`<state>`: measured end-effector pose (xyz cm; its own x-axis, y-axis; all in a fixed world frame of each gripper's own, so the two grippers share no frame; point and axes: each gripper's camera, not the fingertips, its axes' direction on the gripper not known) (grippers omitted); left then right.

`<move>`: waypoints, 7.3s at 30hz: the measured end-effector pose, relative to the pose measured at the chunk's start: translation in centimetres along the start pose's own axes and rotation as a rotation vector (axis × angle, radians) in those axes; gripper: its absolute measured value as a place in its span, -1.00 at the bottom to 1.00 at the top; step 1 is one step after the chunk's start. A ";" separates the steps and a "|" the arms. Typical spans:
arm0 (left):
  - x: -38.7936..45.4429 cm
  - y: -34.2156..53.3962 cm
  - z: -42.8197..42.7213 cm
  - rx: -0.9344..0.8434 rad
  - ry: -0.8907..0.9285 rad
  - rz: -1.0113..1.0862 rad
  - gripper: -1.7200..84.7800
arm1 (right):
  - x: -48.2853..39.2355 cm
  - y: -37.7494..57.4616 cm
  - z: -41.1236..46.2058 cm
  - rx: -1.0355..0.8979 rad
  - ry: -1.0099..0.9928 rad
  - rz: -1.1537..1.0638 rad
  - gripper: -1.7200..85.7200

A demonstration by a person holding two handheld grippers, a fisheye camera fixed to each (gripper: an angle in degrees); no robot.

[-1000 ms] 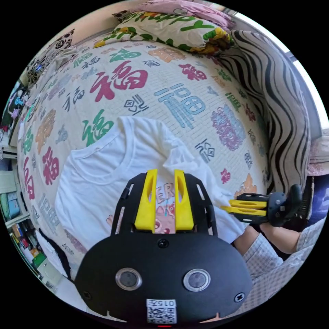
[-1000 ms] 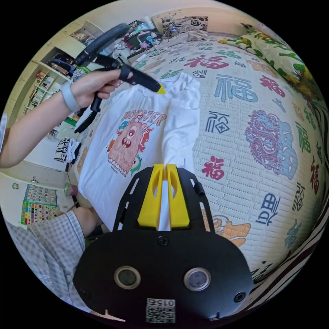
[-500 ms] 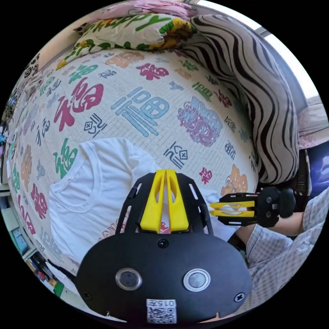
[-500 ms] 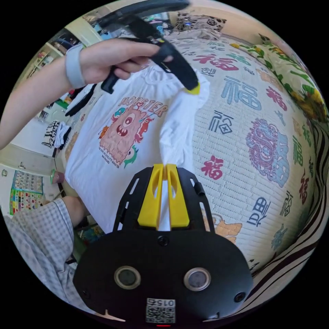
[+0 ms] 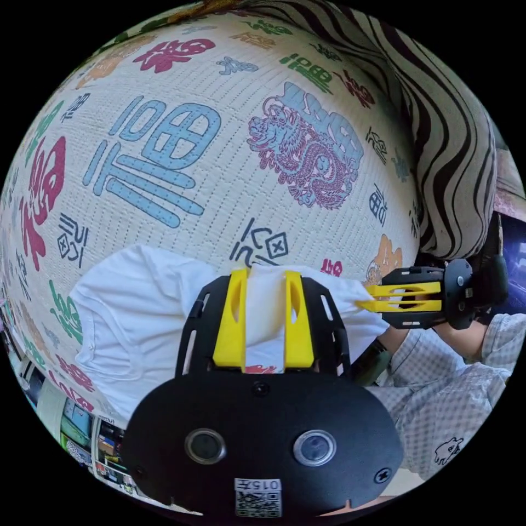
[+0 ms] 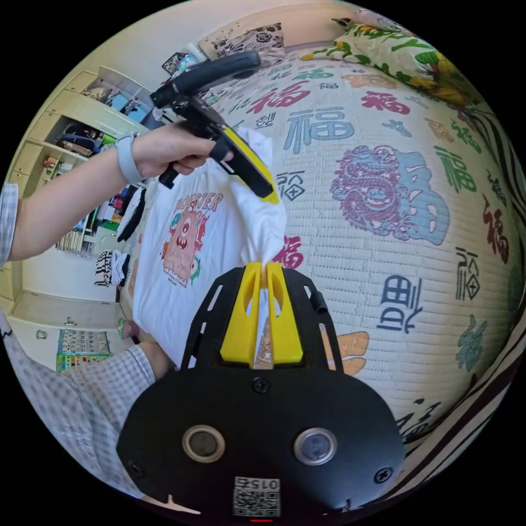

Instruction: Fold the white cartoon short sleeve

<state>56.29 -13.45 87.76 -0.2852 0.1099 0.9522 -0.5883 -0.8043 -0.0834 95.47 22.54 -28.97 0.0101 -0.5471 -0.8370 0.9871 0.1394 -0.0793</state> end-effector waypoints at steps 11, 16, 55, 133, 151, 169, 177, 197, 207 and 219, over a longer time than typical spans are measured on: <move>7.7 -5.7 -11.6 0.254 0.038 0.003 -0.97 | 8.5 2.3 -3.2 0.077 -0.068 -0.010 -0.95; 13.0 -17.0 -11.7 0.281 -0.005 0.126 -0.97 | 16.8 3.8 -4.1 0.137 -0.136 0.135 -0.96; -33.6 57.1 -29.4 0.737 0.143 -1.009 -0.80 | -19.0 -10.8 34.8 -0.113 0.008 -0.371 -0.97; -32.8 64.0 -60.1 0.896 0.257 -1.156 -0.77 | -38.0 -34.5 43.4 0.028 -0.229 -0.742 -0.90; -22.9 44.1 -50.6 0.304 0.069 -1.006 -0.91 | -7.9 1.6 25.8 -0.358 0.364 0.100 -0.76; -22.0 41.7 -38.1 0.106 0.096 -0.928 -0.77 | -4.1 0.3 15.7 -0.395 0.186 0.210 -0.89; -22.2 42.4 -30.0 0.099 0.167 -0.897 -0.90 | -6.1 -0.6 15.0 -0.471 0.269 0.245 -0.94; -21.5 42.6 -28.2 0.146 0.002 -0.878 -0.79 | -2.9 4.1 -2.0 -0.198 0.223 0.377 -0.89; -9.6 -7.1 -36.9 0.561 0.002 -0.228 -0.76 | 5.6 -8.1 -7.6 0.145 0.121 0.302 -0.79; -4.1 -22.1 -23.3 0.222 -0.029 -0.060 -0.86 | 11.3 -11.2 -4.2 0.050 -0.026 0.414 -0.84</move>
<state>52.84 17.43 78.83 -0.2316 0.1470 0.9617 -0.4219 -0.9059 0.0368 83.86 18.28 -39.78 0.4110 -0.4739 -0.7787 0.9053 0.3124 0.2877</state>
